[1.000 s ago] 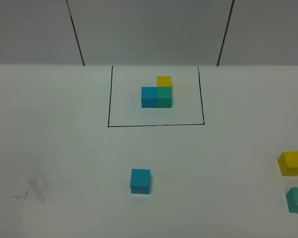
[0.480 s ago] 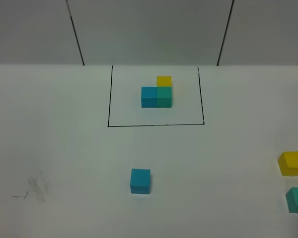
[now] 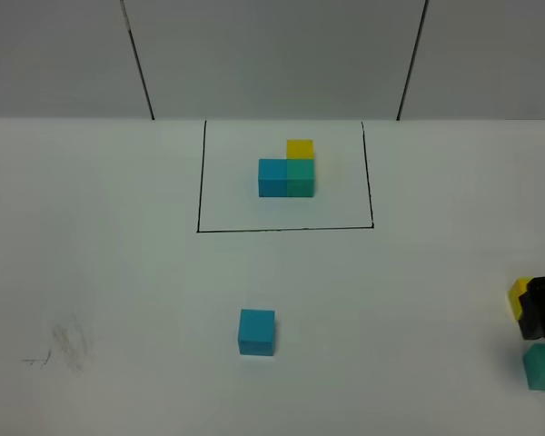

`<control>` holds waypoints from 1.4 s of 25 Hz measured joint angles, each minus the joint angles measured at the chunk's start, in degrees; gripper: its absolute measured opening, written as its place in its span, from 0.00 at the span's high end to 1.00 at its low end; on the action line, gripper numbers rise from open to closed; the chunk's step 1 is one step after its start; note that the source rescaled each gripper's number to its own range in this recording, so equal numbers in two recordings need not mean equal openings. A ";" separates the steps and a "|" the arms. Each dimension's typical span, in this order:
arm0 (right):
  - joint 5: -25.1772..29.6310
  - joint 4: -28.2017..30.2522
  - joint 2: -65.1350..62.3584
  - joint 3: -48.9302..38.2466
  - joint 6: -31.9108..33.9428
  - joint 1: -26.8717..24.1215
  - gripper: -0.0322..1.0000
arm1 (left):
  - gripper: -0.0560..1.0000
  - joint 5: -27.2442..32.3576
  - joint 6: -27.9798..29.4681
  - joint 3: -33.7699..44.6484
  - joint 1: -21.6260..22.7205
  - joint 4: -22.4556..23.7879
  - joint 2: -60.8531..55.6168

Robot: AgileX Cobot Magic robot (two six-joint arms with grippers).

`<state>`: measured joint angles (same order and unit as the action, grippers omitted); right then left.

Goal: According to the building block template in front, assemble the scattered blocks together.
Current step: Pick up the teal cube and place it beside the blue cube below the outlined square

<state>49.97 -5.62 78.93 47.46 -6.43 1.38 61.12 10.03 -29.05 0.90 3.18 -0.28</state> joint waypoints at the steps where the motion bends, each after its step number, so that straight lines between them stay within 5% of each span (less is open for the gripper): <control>1: -0.70 -0.55 1.38 0.00 -0.18 0.00 0.33 | 0.09 0.00 0.00 0.00 0.00 0.00 0.00; 14: -4.55 1.62 7.60 -2.16 2.77 -3.31 0.33 | 0.09 0.05 0.18 0.00 0.00 0.00 0.00; 31: -17.04 -0.75 16.46 -6.99 1.13 -3.34 0.33 | 0.09 0.05 0.13 0.00 0.00 0.00 0.00; 35: -18.29 -1.43 18.42 -6.99 -0.12 -3.34 0.41 | 0.09 0.05 0.13 0.00 0.00 0.00 0.00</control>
<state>31.69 -7.05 97.35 40.47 -6.55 -1.96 61.17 10.16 -29.05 0.90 3.18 -0.28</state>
